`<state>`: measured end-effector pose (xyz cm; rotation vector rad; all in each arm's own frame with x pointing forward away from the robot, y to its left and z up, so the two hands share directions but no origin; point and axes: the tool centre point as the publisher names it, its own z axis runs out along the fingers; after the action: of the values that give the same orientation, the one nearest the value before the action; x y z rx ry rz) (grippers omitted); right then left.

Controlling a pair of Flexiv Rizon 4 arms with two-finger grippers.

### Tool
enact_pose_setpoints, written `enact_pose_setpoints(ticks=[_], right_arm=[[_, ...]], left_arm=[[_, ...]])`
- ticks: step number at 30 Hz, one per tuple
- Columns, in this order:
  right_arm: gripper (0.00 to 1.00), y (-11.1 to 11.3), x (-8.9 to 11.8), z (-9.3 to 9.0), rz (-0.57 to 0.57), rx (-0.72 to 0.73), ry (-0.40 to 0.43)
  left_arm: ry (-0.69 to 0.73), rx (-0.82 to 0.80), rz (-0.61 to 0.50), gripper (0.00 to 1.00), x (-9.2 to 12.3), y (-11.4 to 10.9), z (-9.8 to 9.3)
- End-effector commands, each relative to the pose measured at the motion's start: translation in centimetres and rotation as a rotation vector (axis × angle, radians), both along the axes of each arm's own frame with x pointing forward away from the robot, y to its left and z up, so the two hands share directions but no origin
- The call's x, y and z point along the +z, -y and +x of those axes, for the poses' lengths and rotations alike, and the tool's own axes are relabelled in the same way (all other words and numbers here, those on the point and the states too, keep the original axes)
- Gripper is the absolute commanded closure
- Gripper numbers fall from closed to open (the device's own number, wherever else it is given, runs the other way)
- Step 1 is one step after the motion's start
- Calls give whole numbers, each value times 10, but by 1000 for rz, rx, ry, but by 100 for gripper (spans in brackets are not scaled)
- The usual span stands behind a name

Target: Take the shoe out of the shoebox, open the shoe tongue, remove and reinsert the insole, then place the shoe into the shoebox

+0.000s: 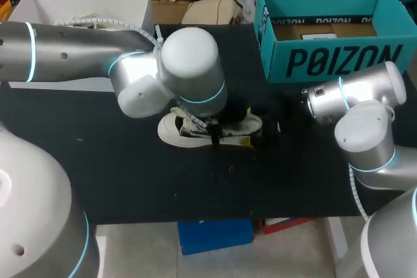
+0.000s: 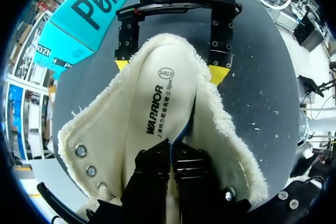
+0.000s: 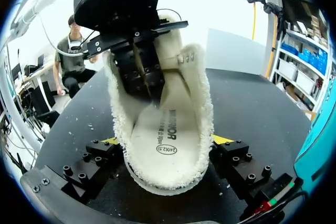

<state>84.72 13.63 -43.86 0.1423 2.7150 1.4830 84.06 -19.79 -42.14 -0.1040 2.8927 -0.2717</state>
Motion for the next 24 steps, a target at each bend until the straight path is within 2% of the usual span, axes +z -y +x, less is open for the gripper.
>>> enact_pose_setpoints(ticks=[1, 24], right_arm=[[100, 0, -3, 0, -2, 0, -1], [100, 0, -3, 0, -2, 0, -1]], left_arm=[[-128, -65, -41, 100, -7, 0, 12], [-80, -71, -28, 100, 36, -7, 2]])
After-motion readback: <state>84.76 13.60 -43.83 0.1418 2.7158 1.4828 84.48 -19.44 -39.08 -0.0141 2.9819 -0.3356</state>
